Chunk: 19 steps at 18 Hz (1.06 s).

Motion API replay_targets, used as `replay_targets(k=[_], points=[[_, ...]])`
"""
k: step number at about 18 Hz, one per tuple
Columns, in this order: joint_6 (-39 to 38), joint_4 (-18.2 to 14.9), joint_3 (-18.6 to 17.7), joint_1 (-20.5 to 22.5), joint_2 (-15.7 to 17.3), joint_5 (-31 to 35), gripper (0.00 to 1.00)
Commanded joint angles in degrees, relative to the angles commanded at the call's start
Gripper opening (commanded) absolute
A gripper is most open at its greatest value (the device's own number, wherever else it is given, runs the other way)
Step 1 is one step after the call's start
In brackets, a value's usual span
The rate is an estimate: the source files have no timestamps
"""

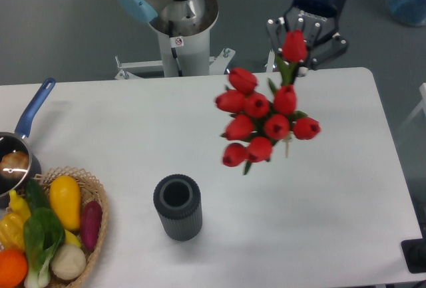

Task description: Pick up the flowers from the vase

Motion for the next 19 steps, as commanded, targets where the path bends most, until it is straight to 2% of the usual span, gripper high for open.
replay_targets(k=[2,3,5,7,9,12,15,17,19], points=[[-0.1,-3.7,0.6,-0.1,0.0,5.5,0.0],[0.1,-4.5,1.0,-0.4,0.0,8.0,0.0],[1.6,-4.8,2.3,-0.9,-0.5,11.9,0.0],[3.8,-5.3,3.6,-1.6,-1.3,19.3,0.0],[7.3,-7.0,5.2,-5.2,-4.3,27.2,0.0],[9.1,-10.1,8.0,-9.7,-6.6,39.6,0.0],[9.4,-19.0,13.5,-12.1,-9.4,46.0,0.0],[10.3,-21.3,15.5,-12.8,-10.4,48.7,0.0],[10.5,-21.5,15.5,-13.2,-10.5,49.9,0.0]])
